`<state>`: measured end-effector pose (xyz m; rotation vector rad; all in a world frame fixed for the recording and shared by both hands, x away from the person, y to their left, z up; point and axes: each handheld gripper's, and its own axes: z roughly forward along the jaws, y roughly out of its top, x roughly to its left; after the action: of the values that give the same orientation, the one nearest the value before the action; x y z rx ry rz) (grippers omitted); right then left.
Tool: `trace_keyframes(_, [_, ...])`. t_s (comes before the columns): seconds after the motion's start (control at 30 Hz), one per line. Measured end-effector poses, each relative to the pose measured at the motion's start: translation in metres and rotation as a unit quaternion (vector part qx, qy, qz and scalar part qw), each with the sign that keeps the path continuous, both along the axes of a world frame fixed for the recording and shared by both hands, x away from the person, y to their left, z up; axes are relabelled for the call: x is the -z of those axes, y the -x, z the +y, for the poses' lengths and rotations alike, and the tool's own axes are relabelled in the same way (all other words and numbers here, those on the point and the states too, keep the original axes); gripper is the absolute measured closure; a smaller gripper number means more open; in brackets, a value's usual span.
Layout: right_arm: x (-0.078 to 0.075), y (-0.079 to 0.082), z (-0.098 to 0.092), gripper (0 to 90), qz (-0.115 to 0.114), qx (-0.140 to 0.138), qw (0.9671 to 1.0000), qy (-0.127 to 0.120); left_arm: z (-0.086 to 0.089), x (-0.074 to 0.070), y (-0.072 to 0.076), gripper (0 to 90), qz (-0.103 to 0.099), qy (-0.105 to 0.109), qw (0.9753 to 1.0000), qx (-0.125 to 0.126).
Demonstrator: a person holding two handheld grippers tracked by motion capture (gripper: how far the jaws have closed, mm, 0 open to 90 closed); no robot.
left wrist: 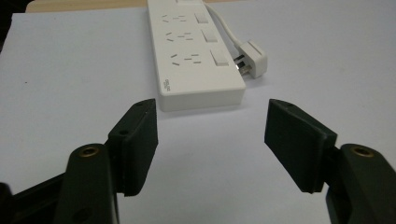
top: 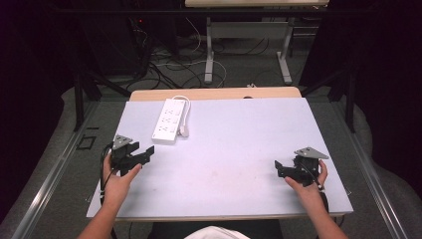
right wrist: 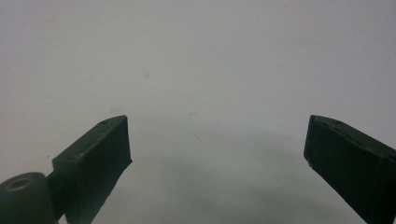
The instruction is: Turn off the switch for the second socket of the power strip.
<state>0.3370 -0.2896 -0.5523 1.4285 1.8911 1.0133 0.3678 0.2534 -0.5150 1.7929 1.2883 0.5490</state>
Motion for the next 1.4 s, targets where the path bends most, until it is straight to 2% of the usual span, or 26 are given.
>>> trace_keyframes(0.07, [0.001, 0.001, 0.001, 6.7, 0.007, -0.001, 1.0, 0.001, -0.001, -0.002, -0.002, 37.1, 0.002, 0.003, 1.0, 0.001])
trace_keyframes(0.27, [0.001, 0.002, -0.001, 6.7, 0.004, -0.001, 1.0, 0.003, -0.006, -0.012, -0.011, 43.0, 0.003, 0.007, 0.9999, 0.008])
trace_keyframes(0.43, [0.001, 0.006, -0.003, 6.7, 0.004, 0.0, 1.0, 0.005, -0.014, -0.016, -0.018, 49.0, 0.013, 0.011, 0.9997, 0.017])
trace_keyframes(0.67, [0.0, 0.005, -0.006, 6.7, 0.003, 0.001, 1.0, -0.008, -0.029, -0.027, -0.033, 56.2, 0.025, 0.011, 0.999, 0.036])
trace_keyframes(0.8, [0.002, 0.002, -0.002, 6.7, 0.001, 0.004, 1.0, -0.007, -0.038, -0.03, -0.041, 60.0, 0.029, 0.029, 0.9986, 0.035])
trace_keyframes(0.87, [0.0, 0.003, -0.001, 6.8, 0.005, -0.002, 1.0, -0.007, -0.04, -0.031, -0.043, 61.6, 0.03, 0.026, 0.9986, 0.035])
trace_keyframes(1.03, [-0.002, 0.004, -0.002, 7.8, -0.001, -0.003, 1.0, 0.002, -0.046, -0.036, -0.052, 64.4, 0.033, 0.029, 0.9981, 0.043])
trace_keyframes(1.1, [-0.001, 0.004, -0.004, 14.8, 0.004, 0.001, 1.0, -0.004, -0.05, -0.036, -0.055, 66.7, 0.035, 0.031, 0.9981, 0.041])
trace_keyframes(1.27, [-0.001, 0.003, -0.004, 14.5, 0.014, 0.005, 0.9998, -0.009, -0.054, -0.039, -0.062, 70.5, 0.042, 0.027, 0.9979, 0.041])
trace_keyframes(1.4, [-0.001, 0.003, -0.003, 14.4, 0.014, 0.003, 0.9999, -0.007, -0.057, -0.042, -0.066, 73.9, 0.045, 0.033, 0.9976, 0.041])
